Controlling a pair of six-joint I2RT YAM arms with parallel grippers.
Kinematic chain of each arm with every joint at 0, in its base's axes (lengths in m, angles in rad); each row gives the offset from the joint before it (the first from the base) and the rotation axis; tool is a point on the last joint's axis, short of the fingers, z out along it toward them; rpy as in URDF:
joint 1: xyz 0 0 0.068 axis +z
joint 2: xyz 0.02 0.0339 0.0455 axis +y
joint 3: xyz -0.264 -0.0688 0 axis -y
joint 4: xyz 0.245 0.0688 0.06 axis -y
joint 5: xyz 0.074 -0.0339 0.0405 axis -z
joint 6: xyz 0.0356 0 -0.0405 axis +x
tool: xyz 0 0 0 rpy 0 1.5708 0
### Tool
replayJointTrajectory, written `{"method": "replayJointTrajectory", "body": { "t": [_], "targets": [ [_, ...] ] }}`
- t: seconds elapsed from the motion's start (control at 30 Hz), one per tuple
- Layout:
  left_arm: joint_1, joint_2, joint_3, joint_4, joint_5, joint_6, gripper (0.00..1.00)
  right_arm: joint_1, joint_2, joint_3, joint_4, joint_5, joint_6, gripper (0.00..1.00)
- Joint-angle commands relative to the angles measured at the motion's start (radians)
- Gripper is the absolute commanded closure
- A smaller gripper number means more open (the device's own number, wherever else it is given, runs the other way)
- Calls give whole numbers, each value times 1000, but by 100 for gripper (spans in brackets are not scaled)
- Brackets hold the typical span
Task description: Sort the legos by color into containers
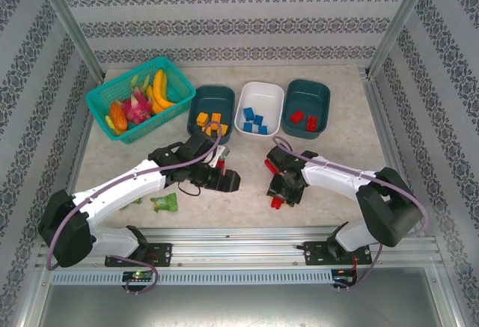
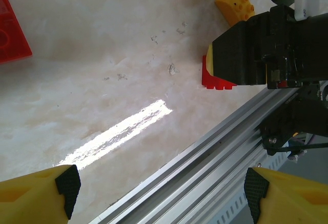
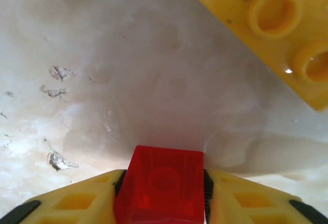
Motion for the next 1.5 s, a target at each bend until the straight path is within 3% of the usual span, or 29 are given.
{"method": "replayJointTrajectory", "body": {
  "t": [0.0, 0.1, 0.23, 0.43, 0.6, 0.8, 1.07, 1.33, 1.47],
  "targets": [
    [-14, -22, 12, 28, -15, -6, 14, 11, -3, 28, -24, 34, 5, 67],
    [-13, -18, 40, 30, -30, -28, 15, 12, -35, 71, -61, 69, -22, 74],
    [4, 13, 138, 34, -39, -79, 14, -18, -68, 241, -190, 170, -127, 76],
    [75, 154, 390, 50, -3, -107, 14, -204, -19, 524, -257, 255, -355, 76],
    [125, 312, 566, 97, 35, -129, 14, -362, 154, 743, -226, 257, -488, 77],
    [142, 518, 789, 89, 60, -113, 15, -481, 419, 1004, -206, 267, -564, 77],
    [162, 698, 947, 91, 63, -133, 15, -572, 770, 1311, -225, 152, -585, 77],
    [162, 758, 996, 70, 36, -142, 15, -617, 1040, 1591, -339, 17, -580, 72],
    [162, 762, 1001, 48, 22, -144, 16, -617, 1086, 1653, -377, -10, -577, 59]
  ]
}}
